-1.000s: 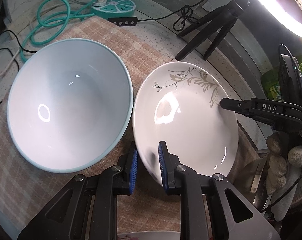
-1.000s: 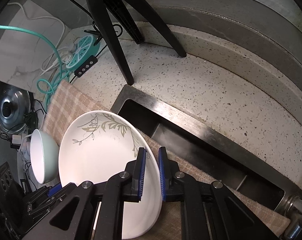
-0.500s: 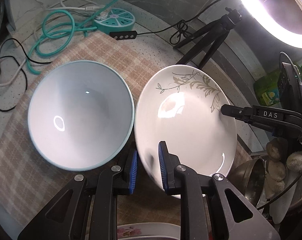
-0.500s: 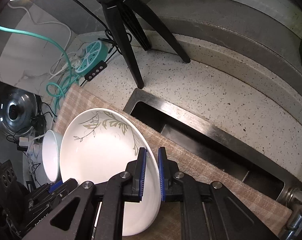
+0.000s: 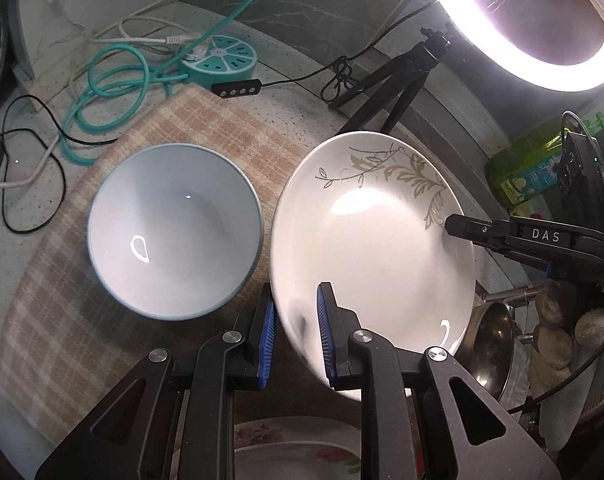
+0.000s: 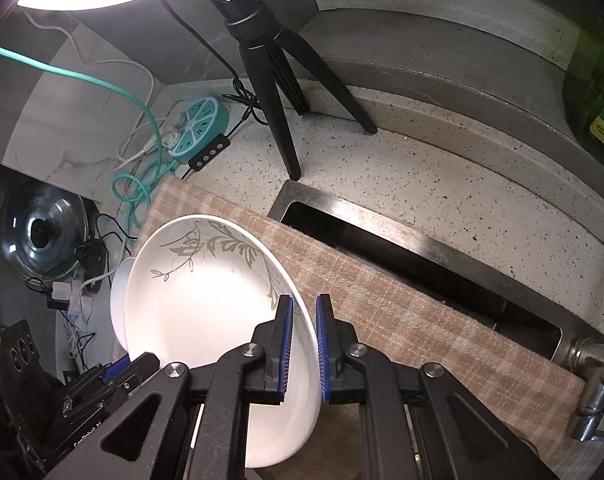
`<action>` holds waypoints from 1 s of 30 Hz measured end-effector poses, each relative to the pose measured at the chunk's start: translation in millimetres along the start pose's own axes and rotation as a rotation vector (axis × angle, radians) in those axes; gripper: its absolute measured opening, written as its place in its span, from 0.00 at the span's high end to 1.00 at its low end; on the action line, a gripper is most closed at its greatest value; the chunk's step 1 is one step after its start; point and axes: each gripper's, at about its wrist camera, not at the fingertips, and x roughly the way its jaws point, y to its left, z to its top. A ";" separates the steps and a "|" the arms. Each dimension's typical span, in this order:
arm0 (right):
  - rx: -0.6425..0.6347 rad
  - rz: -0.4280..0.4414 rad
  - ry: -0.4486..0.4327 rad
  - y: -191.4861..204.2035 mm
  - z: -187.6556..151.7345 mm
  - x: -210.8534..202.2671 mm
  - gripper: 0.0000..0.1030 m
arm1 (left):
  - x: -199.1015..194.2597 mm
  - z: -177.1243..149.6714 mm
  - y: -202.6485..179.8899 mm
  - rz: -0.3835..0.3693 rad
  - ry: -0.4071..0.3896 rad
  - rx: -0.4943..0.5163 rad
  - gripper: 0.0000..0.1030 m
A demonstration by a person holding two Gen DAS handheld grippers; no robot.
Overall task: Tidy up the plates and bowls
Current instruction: 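Lift the leaf-pattern plate with the right gripper toward the plate stack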
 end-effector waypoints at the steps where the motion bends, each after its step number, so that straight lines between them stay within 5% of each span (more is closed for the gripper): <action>1: 0.004 -0.001 -0.003 1.1 -2.1 -1.8 0.89 | -2.3 -0.5 0.4 -0.002 -0.001 0.002 0.82; 17: 0.120 -0.008 -0.079 28.0 -50.3 -30.9 0.91 | -37.2 -8.4 21.0 -0.064 0.012 0.106 0.82; 30: 0.239 -0.014 -0.133 48.7 -121.5 -48.0 0.91 | -65.8 -33.5 42.0 -0.128 0.050 0.232 0.82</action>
